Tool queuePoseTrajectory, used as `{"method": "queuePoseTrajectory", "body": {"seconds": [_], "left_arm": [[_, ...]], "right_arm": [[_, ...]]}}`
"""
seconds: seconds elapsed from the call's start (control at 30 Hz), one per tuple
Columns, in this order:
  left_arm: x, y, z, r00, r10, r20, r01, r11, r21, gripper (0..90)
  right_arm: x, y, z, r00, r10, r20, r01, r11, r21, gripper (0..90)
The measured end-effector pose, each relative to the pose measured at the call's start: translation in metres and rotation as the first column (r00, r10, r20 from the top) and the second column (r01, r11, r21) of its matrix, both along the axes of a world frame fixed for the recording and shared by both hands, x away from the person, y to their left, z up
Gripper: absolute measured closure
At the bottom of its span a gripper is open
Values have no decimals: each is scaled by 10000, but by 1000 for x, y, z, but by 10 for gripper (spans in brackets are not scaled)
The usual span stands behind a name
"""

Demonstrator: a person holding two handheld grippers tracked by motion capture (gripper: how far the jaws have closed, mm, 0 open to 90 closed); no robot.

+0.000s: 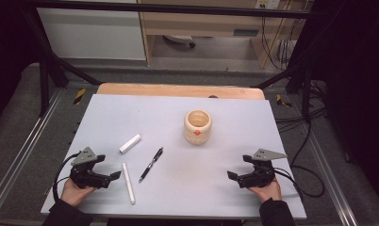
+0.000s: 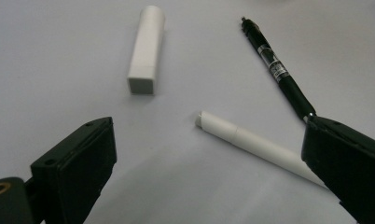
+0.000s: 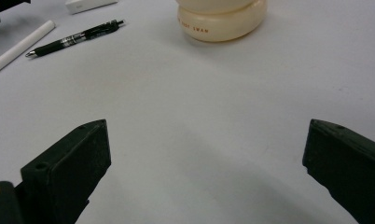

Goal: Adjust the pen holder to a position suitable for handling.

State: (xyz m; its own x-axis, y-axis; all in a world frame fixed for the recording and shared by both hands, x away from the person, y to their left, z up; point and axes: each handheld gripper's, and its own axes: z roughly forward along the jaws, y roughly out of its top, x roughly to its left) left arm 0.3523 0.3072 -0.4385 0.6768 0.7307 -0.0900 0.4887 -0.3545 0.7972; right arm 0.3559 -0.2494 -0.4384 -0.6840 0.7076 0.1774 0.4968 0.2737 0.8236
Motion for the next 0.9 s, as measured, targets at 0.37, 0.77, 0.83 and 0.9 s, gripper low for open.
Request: {"method": "queuePoseTrajectory", "body": {"seconds": [0.37,0.77,0.83,0.9], "left_arm": [[1,-2,-1,10000,23,-30,-23,10000,15,34],[3,-3,-3,9997,34,-233,-37,9999,-110,34],[4,-3,-3,9997,35,-256,-37,10000,-49,34],[4,-3,-3,9996,83,-278,-83,10000,21,34]], "right_arm": [[4,13,2,9997,233,114,-231,9995,-197,17],[13,20,10,9999,147,79,-148,9998,160,21],[15,21,12,9998,171,39,-172,9998,136,21],[15,23,13,9999,126,-2,-126,9996,247,23]]}}
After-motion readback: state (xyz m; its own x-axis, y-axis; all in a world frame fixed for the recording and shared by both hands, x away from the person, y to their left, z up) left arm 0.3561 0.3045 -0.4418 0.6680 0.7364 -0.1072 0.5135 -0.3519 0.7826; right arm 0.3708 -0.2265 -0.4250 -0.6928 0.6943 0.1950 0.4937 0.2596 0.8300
